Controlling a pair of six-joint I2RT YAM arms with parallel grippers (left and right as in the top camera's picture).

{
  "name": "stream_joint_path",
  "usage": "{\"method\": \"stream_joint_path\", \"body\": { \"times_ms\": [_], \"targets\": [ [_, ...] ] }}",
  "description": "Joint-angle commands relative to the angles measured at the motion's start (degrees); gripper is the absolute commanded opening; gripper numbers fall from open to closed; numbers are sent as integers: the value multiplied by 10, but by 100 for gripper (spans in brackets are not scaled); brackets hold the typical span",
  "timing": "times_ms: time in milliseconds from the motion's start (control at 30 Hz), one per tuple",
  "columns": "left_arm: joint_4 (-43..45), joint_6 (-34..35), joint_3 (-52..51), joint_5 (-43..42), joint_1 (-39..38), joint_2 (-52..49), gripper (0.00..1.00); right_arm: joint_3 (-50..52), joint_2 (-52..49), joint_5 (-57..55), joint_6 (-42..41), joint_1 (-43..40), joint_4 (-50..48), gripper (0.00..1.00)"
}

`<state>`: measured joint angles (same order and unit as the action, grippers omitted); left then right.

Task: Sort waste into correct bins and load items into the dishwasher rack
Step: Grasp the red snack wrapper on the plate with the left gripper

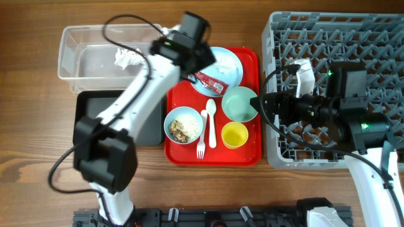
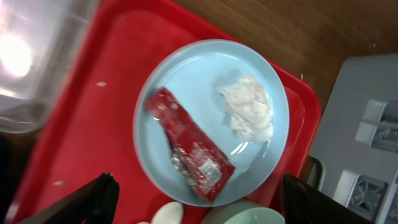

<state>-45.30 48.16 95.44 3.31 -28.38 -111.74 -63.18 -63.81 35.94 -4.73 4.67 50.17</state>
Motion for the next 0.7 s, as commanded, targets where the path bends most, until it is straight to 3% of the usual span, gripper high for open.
{"method": "stream_joint_path", "body": {
  "times_ms": [0, 400, 500, 567, 667],
  "targets": [
    [30, 38, 3, 28, -27, -61, 82, -13, -5, -5, -4, -1, 1, 100],
    [68, 63, 3, 28, -56, -151, 76, -13, -5, -5, -4, -1, 3, 100],
    [71, 63, 3, 28, -56, -153, 64, -13, -5, -5, -4, -1, 3, 100],
    [72, 63, 3, 28, -56, -154, 49, -13, -5, -5, -4, -1, 3, 100],
    [74, 63, 2, 47, -56, -160, 34, -13, -5, -5, -4, -1, 4, 100]
  ]
}}
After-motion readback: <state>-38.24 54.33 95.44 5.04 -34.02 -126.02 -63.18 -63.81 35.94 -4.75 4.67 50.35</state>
